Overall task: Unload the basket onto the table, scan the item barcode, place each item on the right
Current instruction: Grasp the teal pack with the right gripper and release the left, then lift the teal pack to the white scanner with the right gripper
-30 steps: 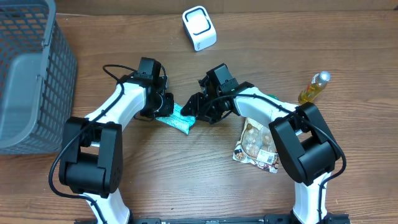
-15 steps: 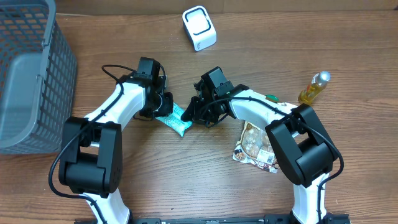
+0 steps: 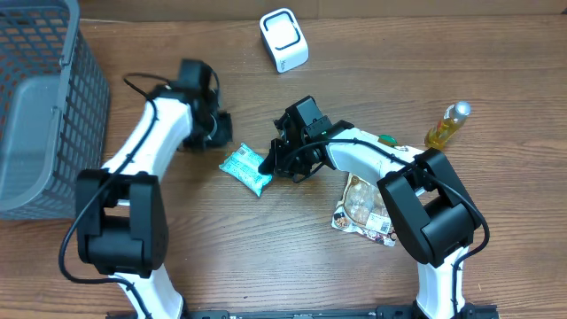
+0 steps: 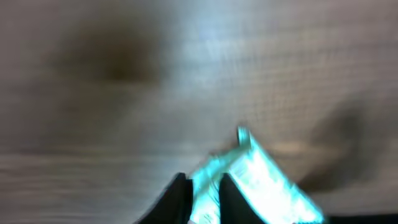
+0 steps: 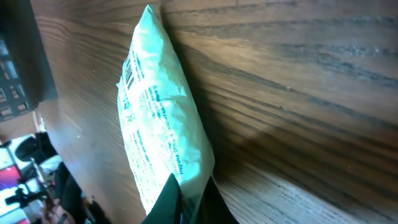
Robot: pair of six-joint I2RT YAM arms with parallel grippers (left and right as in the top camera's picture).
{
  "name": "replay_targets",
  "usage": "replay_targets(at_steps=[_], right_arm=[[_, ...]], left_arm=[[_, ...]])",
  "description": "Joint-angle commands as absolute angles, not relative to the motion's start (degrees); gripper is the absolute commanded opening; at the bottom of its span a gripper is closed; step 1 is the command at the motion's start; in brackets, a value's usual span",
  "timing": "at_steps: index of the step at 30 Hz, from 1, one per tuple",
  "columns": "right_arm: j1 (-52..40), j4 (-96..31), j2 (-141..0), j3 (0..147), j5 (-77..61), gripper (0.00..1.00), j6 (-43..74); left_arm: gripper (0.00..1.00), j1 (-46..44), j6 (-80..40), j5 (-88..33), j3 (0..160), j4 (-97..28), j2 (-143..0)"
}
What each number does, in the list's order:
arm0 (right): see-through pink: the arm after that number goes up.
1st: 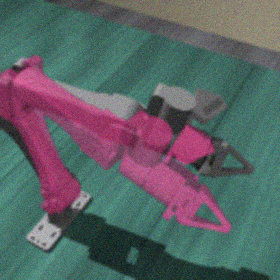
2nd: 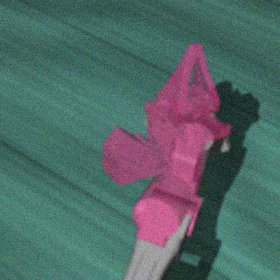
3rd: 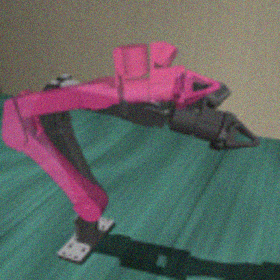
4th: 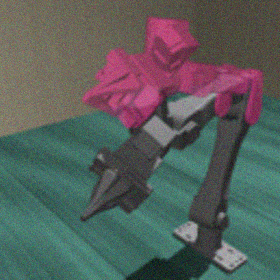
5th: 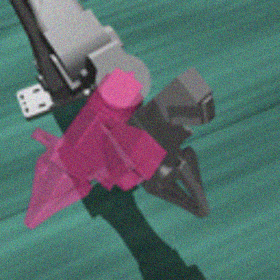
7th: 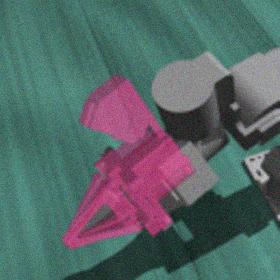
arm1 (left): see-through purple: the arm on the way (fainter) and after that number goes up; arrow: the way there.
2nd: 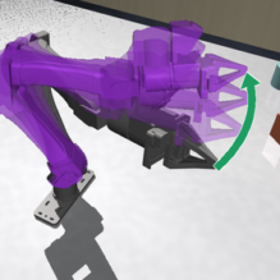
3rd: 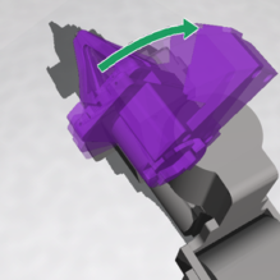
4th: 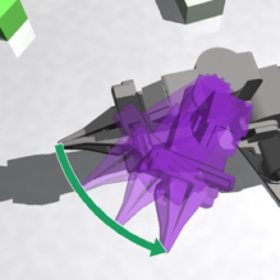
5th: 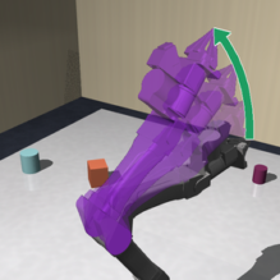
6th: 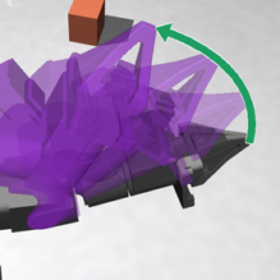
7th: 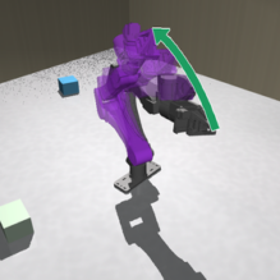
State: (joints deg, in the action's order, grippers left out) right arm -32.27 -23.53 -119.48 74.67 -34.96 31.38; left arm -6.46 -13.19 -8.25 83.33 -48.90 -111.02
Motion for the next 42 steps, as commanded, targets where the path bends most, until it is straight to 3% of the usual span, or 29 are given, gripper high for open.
replay_targets(at_steps=[1,4,5,14,19,30,42], right_arm=[[-32.1,-23.31,-119.48,74.91,-33.98,0.04,25.36],[-31.46,-24.62,-118.63,76.27,-33.93,0.04,21.8],[-31.14,-25.78,-118.13,77.21,-33.69,0.04,19.94],[-27.99,-48.88,-114.59,97.43,-11.86,0.04,1.8],[-28.08,-51.96,-114.43,108.62,5.43,0.04,-8.93],[-28.29,-33.85,-116.64,109.89,23.2,0.04,-34.39],[-28.38,-4.19,-128.31,109.86,37.78,0.04,-58.81]], left_arm=[[0.28,-4.84,-13.3,-4.01,85.27,-48.42,-111.68],[0.63,-4.23,-13.3,-1.85,85.27,-47.75,-111.74],[1.0,-4.14,-13.28,-1.37,85.27,-47.81,-111.74],[1.0,-4.14,-13.28,-1.3,85.25,-47.92,-111.74],[1.0,-4.14,-13.3,-1.32,85.25,-47.92,-111.74],[1.0,-4.14,-13.3,-1.32,85.25,-47.92,-111.74],[1.0,-4.14,-13.3,-1.32,85.25,-47.92,-111.74]])
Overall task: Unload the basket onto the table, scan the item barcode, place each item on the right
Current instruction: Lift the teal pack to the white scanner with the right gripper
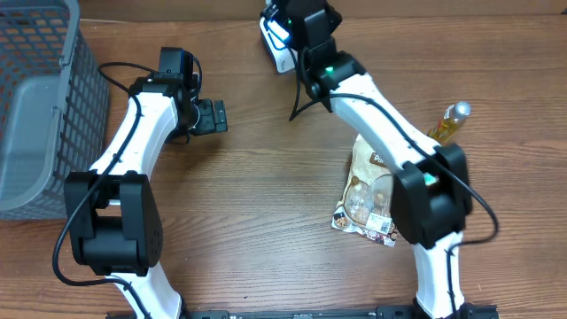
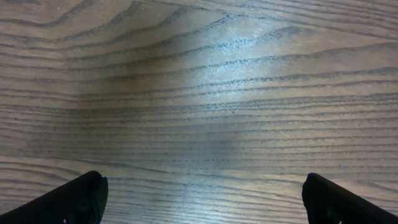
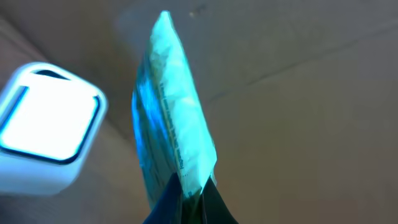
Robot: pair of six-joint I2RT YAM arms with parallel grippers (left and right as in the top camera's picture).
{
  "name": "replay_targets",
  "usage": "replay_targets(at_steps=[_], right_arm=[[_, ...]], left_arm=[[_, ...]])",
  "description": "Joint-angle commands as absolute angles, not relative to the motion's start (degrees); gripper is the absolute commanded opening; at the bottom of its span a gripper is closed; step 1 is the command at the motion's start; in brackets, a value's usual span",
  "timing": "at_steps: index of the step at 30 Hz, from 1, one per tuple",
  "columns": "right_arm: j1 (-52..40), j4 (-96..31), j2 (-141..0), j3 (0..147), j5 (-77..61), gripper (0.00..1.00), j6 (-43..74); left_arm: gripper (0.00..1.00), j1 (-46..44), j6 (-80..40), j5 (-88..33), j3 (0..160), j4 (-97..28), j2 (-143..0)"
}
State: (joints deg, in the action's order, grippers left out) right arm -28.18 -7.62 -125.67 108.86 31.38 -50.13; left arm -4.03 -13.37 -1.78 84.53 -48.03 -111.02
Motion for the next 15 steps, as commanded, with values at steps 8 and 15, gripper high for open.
replay_targets(at_steps=[8,15], right_arm=[[-28.53,-0.43,-133.45,109.86,37.78,0.04,-65.41],[-28.97,-0.21,-135.33,109.84,37.41,0.04,-65.47]], left_arm=[[0.99,-4.14,-13.3,-1.32,85.25,-47.92,-111.74],[1.0,-4.14,-13.28,-1.32,85.25,-47.92,-111.74]])
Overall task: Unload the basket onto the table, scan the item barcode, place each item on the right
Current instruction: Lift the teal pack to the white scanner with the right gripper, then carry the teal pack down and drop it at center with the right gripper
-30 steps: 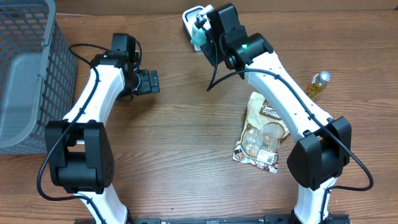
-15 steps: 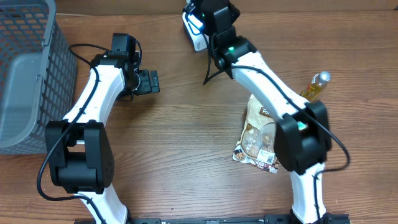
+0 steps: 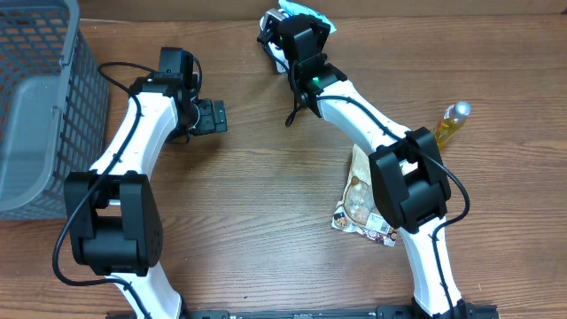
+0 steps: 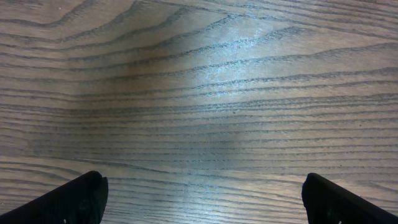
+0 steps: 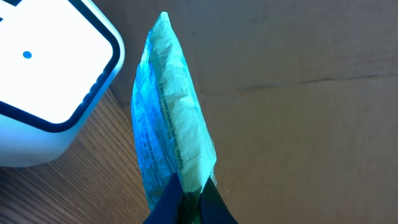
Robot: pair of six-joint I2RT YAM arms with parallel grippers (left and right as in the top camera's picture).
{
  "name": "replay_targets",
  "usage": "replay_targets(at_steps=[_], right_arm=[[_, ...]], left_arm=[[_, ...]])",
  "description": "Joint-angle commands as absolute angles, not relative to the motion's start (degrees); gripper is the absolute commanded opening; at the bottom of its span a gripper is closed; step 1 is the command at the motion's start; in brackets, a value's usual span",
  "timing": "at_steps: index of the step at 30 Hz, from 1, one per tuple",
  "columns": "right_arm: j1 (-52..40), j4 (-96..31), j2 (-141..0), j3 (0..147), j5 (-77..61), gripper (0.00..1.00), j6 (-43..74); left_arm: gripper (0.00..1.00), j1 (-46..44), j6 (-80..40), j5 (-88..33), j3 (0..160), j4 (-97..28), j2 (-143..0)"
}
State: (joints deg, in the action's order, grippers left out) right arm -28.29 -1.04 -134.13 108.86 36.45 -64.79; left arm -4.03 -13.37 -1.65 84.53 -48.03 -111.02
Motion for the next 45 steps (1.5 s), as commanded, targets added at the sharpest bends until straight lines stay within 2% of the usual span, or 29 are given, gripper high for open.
replay_targets(at_steps=[1,12,22,26,31,35,40,45], right_arm=[[-29.04,-0.25,-135.55,109.84,37.41,0.04,-65.47],[-30.0,-0.97,-136.53,109.78,38.13,0.04,-66.28],[-30.04,-5.34,-125.51,109.78,38.35,0.04,-55.44],[-29.61,-14.61,-118.91,109.78,37.43,0.04,-43.24],[-28.1,-34.81,-113.45,109.78,36.82,0.04,-15.14],[-26.46,-53.01,-112.51,109.78,22.37,0.07,1.08],[-23.38,-64.88,-113.49,107.39,-3.27,0.08,10.83],[-22.13,-63.44,-114.63,101.75,-8.01,0.08,12.69]], left_arm=[[0.99,-4.14,-13.28,-1.32,85.25,-47.92,-111.74],[0.99,-4.14,-13.3,-1.32,85.25,-47.92,-111.74],[0.99,-4.14,-13.3,-1.32,85.25,-47.92,-111.74],[1.0,-4.14,-13.3,-1.32,85.25,-47.92,-111.74],[0.99,-4.14,-13.3,-1.32,85.25,-47.92,-111.74],[1.0,-4.14,-13.3,-1.32,85.25,-47.92,-111.74],[1.0,-4.14,-13.3,-1.32,85.25,-47.92,-111.74],[1.0,-4.14,-13.3,-1.32,85.25,-47.92,-111.74]])
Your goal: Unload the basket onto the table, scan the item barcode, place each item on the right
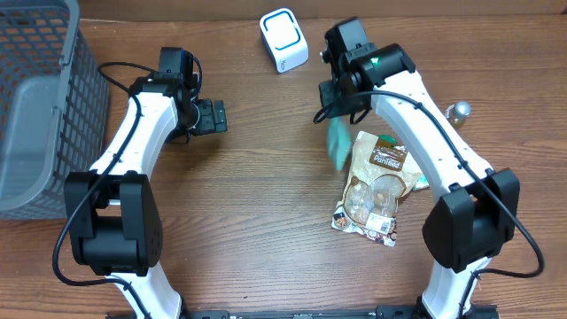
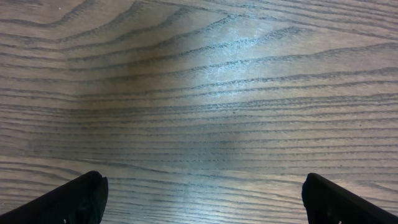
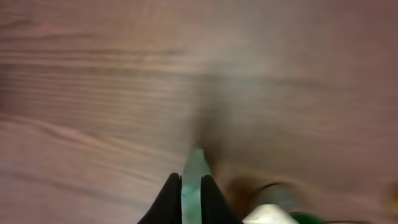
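Observation:
A small teal snack packet (image 1: pixel 337 142) hangs edge-on over the table, pinched at its top by my right gripper (image 1: pixel 336 113). The right wrist view is blurred, but it shows the packet (image 3: pixel 195 163) between the nearly closed fingers (image 3: pixel 170 198) of the right gripper (image 3: pixel 190 184). The white barcode scanner (image 1: pixel 283 40) stands at the back of the table, to the left of the packet. My left gripper (image 1: pixel 211 117) rests at mid-left, wide open, with only bare wood between its fingers (image 2: pixel 79 196).
A large printed snack bag (image 1: pixel 376 182) lies just right of the hanging packet. A small yellow bottle (image 1: pixel 454 115) stands at the far right. A grey mesh basket (image 1: pixel 35 106) fills the left edge.
My right gripper, which held the teal packet up beside the scanner at the table's back, now holds it further right and nearer, beside the big snack bag. The left arm has not moved.
The packet lay mid-table with both grippers closed on its ends. Then the left gripper was open and drawn back, and the right held the packet by the scanner, staying there a moment later. Now the packet hangs away from the scanner.

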Robot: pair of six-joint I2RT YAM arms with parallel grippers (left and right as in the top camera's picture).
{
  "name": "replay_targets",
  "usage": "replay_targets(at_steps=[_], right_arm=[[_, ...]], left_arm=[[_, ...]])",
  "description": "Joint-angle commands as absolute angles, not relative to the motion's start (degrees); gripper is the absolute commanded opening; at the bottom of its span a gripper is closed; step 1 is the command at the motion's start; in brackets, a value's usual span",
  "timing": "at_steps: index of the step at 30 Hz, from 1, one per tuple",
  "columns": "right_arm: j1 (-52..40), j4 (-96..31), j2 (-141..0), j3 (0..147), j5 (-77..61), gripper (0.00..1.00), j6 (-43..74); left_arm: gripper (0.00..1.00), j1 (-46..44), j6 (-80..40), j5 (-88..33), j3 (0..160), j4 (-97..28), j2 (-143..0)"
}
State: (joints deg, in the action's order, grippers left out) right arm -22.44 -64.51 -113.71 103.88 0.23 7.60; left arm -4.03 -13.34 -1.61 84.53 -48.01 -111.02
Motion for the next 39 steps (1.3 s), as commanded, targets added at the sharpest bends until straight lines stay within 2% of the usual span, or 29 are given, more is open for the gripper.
replay_targets(at_steps=[1,5,9,11,13,15,16,19,20,39], right_arm=[[-22.0,-62.7,-114.89,100.75,-7.99,0.08,12.64],[-21.54,-60.42,-114.89,98.28,-6.48,0.08,12.64],[-21.45,-59.92,-114.89,98.19,-3.77,0.19,12.62],[-21.45,-59.83,-114.91,98.19,-2.98,0.36,12.62],[-21.45,-59.9,-114.91,98.19,-2.42,0.4,12.6],[-21.45,-59.9,-114.91,98.19,-2.44,0.5,12.62],[-21.45,-59.9,-114.91,98.19,-2.44,0.59,12.62],[-21.45,-59.92,-114.91,98.19,-2.46,0.97,12.62],[-21.45,-59.92,-114.91,98.19,-2.44,1.0,12.62],[-21.45,-53.6,-114.91,98.19,-2.46,1.0,12.62]], left_arm=[[0.99,-4.14,-13.3,-1.32,85.25,-47.92,-111.74],[1.0,-4.14,-13.3,-1.32,85.25,-47.92,-111.74],[1.0,-4.14,-13.3,-1.32,85.25,-47.92,-111.74],[1.0,-4.14,-13.3,-1.32,85.25,-47.92,-111.74],[0.99,-4.14,-13.3,-1.32,85.25,-47.92,-111.74],[1.0,-4.14,-13.3,-1.32,85.25,-47.92,-111.74],[0.99,-4.14,-13.28,-1.32,85.25,-47.92,-111.74],[1.0,-4.14,-13.3,-1.32,85.25,-47.92,-111.74],[1.0,-4.14,-13.3,-1.32,85.25,-47.92,-111.74],[1.0,-4.14,-13.3,-1.32,85.25,-47.92,-111.74]])
